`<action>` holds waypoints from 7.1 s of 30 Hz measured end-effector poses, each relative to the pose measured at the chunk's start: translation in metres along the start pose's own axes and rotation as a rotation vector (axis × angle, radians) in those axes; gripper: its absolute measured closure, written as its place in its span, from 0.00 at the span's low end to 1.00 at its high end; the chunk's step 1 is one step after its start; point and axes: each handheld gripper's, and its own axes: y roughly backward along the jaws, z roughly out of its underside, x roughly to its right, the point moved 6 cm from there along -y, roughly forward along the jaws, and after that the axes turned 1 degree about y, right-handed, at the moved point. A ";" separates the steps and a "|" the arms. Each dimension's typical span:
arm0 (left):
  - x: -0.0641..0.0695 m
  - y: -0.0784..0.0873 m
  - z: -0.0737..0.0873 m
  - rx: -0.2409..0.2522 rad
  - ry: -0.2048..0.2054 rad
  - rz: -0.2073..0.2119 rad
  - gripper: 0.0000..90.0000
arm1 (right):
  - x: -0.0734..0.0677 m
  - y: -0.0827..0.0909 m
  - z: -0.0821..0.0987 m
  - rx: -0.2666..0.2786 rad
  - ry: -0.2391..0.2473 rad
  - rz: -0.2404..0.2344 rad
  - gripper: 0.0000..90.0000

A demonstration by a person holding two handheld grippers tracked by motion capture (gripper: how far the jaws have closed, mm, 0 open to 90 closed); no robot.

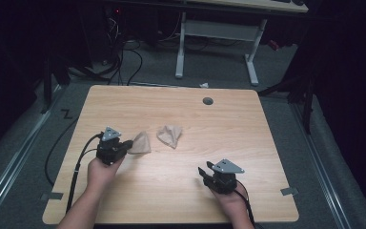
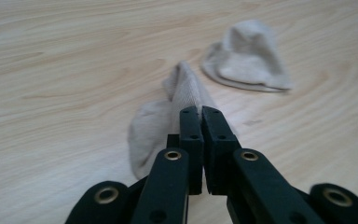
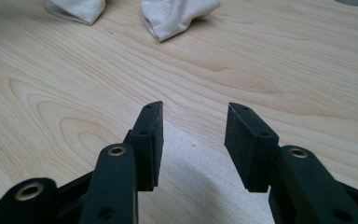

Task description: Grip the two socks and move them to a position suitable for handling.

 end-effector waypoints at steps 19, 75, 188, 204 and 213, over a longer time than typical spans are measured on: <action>0.074 -0.027 -0.023 0.006 -0.091 0.114 0.96 | 0.000 -0.001 0.001 -0.008 -0.001 0.009 0.64; -0.016 0.006 -0.043 0.076 -0.003 -0.061 0.98 | 0.001 -0.001 0.002 -0.008 -0.006 0.008 0.64; 0.057 -0.035 0.046 -0.162 -0.170 -0.013 0.94 | -0.010 -0.003 -0.001 -0.010 0.014 -0.038 0.73; 0.095 -0.011 0.070 -0.176 -0.254 0.052 0.94 | -0.019 -0.015 0.008 -0.113 0.041 -0.053 0.82; 0.078 -0.013 0.042 -0.104 -0.179 0.102 0.79 | -0.017 -0.002 0.016 -0.099 0.003 -0.078 0.82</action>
